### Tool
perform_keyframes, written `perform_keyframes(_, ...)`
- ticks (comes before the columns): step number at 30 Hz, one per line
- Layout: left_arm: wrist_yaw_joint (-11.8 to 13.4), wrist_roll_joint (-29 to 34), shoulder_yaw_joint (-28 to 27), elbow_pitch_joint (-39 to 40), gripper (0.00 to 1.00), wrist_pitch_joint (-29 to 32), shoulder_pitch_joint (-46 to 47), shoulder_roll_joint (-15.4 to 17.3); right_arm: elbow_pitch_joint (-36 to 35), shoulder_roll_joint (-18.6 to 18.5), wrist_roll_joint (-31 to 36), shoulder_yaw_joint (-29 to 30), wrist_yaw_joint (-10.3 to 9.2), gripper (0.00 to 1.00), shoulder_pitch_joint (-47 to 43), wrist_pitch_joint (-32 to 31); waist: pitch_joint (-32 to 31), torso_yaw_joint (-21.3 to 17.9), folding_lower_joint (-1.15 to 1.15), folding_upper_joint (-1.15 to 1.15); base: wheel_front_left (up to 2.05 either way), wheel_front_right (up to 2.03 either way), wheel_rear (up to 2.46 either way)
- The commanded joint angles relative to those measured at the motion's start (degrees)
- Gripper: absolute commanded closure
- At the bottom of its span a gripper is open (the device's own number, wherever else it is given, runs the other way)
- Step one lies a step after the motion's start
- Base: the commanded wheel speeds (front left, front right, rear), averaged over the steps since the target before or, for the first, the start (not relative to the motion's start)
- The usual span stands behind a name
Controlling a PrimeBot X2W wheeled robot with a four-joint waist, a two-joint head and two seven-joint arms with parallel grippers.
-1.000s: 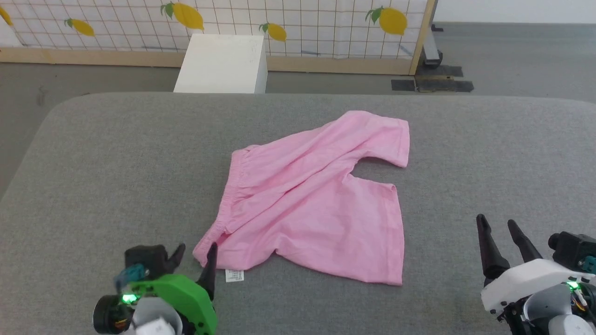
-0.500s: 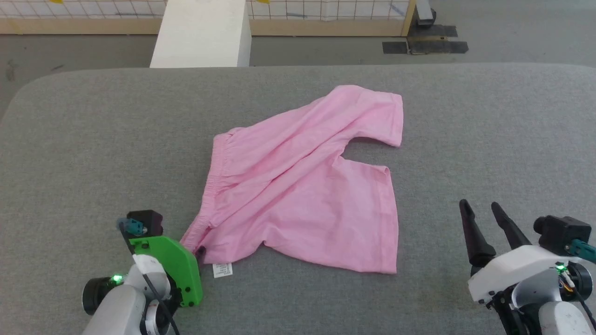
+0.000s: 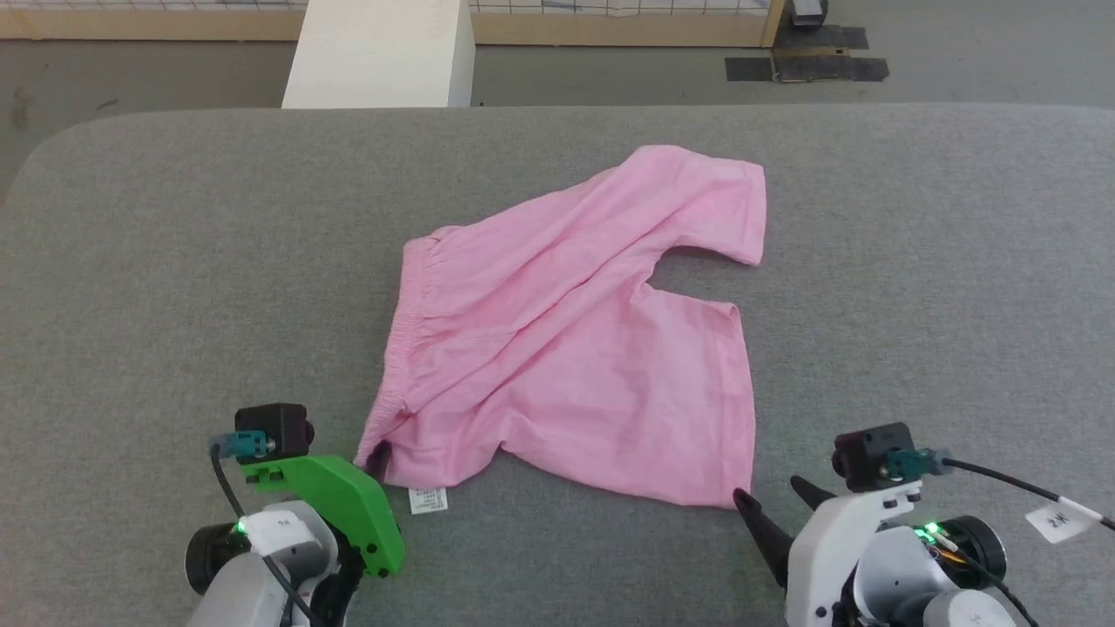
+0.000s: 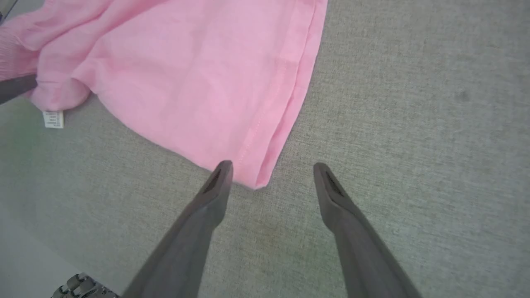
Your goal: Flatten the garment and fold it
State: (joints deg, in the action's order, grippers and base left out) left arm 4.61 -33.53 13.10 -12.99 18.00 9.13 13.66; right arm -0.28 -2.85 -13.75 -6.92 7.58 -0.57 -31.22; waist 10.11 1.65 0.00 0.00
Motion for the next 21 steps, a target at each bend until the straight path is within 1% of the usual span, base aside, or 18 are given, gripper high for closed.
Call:
perform_keyframes(1, 0.06, -0.14, 0.00, 0.84, 1.00, -0.31, -0.75, -0.32, 0.35, -0.03, 1.67, -0.46, -0.09, 0.00, 1.24, -1.28, 0.27, 0.56, 0.00, 0.00, 0.00, 0.00, 0.00)
perform_keyframes(5, 0.14, -0.03, 0.51, 2.25, 1.00, -0.27, -1.35, -0.36, 2.85, -0.03, 3.31, -1.08, -0.09, 0.00, 3.46, -3.68, 0.66, 1.36, 0.00, 0.00, 0.00, 0.00, 0.00)
perform_keyframes(12, 0.07, -0.03, 1.09, 2.80, 1.00, -0.25, -1.34, -0.34, 8.47, -0.03, 4.59, -2.39, -0.09, 0.00, 6.00, -5.79, 1.37, 2.25, 0.00, 0.00, 0.00, 0.00, 0.00)
perform_keyframes(13, 0.07, -0.06, 1.12, 2.80, 1.00, -0.30, -1.34, -0.32, 9.05, -0.03, 4.22, -2.51, -0.09, 0.58, 6.20, -6.11, 1.40, 2.28, 0.00, 0.00, 0.00, 0.00, 0.00)
perform_keyframes(14, 0.04, -0.10, 1.13, 2.80, 1.00, -0.37, -1.35, -0.32, 9.42, -0.03, 3.91, -2.72, -0.09, 0.68, 6.34, -6.27, 1.39, 2.29, 0.00, 0.00, 0.00, 0.00, 0.00)
perform_keyframes(15, 0.02, -0.13, 1.15, 2.83, 1.00, -0.51, -1.36, -0.32, 9.80, -0.03, 3.60, -3.09, -0.09, 1.00, 6.48, -6.43, 1.34, 2.28, 0.00, 0.00, 0.00, 0.00, 0.00)
perform_keyframes(19, -0.29, -0.74, 0.66, 3.22, 1.00, -1.77, -1.49, -0.50, 9.71, -0.03, 0.77, -3.45, -0.09, 1.00, 7.09, -5.04, 0.56, 1.75, 0.00, 0.00, 0.00, 0.00, 0.00)
perform_keyframes(21, -0.48, -1.71, 0.02, 3.71, 1.00, -2.14, -1.44, -0.76, 8.52, -0.03, -2.12, -2.43, -0.09, 1.00, 7.74, -3.04, -0.15, 1.47, 0.00, 0.00, 0.00, 0.00, 0.00)
